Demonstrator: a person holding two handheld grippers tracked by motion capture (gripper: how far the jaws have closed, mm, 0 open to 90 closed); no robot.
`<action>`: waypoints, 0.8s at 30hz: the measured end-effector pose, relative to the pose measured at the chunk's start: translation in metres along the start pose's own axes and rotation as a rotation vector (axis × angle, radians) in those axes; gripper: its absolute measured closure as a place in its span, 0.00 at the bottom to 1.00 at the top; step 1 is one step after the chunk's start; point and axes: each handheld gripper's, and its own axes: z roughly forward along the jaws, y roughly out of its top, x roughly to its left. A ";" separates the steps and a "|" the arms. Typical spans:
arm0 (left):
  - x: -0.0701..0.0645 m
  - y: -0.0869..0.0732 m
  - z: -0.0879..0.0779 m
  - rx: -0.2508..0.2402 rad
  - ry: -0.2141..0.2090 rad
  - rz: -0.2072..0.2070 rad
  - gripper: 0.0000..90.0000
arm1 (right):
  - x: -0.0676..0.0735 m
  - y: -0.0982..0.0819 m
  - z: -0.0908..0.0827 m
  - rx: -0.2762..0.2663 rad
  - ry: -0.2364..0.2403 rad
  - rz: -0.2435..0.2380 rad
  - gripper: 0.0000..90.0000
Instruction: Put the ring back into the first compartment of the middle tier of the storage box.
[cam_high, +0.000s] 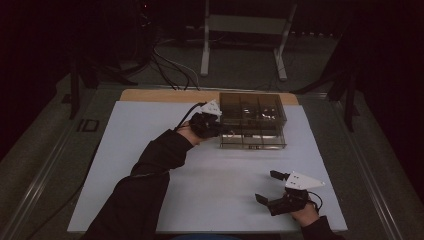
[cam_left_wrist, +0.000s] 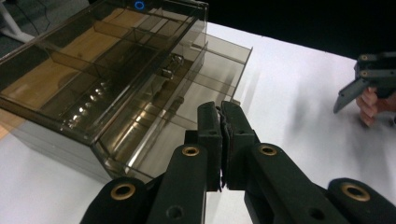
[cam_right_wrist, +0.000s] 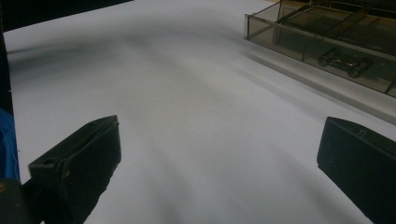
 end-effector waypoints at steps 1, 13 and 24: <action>0.000 0.001 0.002 0.001 -0.001 -0.002 1.00 | 0.000 0.000 0.000 0.001 -0.001 0.000 0.00; 0.005 0.001 0.028 0.018 0.010 -0.002 1.00 | 0.000 0.000 0.000 0.003 0.001 0.000 0.00; 0.011 -0.004 0.045 0.048 0.068 -0.023 1.00 | 0.000 -0.001 0.000 0.005 0.002 0.002 0.00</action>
